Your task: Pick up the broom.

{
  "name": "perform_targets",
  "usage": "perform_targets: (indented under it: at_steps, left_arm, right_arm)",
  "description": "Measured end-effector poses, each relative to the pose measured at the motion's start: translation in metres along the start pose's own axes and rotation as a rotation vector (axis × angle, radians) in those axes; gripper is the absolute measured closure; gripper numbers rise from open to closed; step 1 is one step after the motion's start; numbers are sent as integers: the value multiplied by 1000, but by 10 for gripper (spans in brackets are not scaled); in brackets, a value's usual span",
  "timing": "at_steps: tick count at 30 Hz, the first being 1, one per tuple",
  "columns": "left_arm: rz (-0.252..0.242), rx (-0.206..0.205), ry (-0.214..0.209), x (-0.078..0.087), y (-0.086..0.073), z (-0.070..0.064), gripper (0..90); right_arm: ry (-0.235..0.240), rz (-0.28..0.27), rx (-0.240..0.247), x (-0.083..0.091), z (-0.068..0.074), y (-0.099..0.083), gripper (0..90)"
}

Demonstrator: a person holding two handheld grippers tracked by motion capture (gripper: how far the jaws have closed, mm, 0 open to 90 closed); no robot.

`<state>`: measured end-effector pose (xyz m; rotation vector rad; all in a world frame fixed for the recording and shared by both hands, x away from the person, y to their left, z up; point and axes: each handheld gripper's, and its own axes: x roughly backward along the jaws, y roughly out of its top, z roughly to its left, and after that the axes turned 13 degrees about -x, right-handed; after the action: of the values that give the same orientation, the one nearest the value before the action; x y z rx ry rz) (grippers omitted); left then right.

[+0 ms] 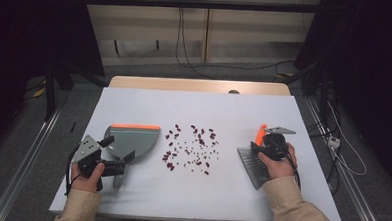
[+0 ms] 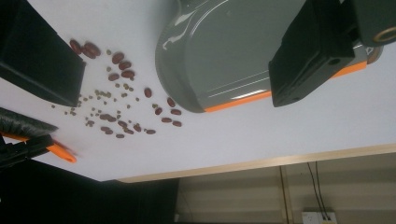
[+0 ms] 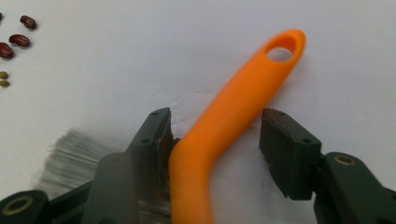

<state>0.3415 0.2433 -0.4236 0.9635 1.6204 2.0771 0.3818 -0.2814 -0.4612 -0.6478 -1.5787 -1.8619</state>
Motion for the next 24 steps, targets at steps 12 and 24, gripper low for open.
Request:
perform_targets:
  at_steps: [12,24]
  left_arm:
    - [3,6,-8,-1,-1,0,34]
    - [8,7,-10,-2,-1,-1,34]
  right_arm:
    - [109,121,44,-2,10,14,695]
    - [80,137,133,0,12,12,631]
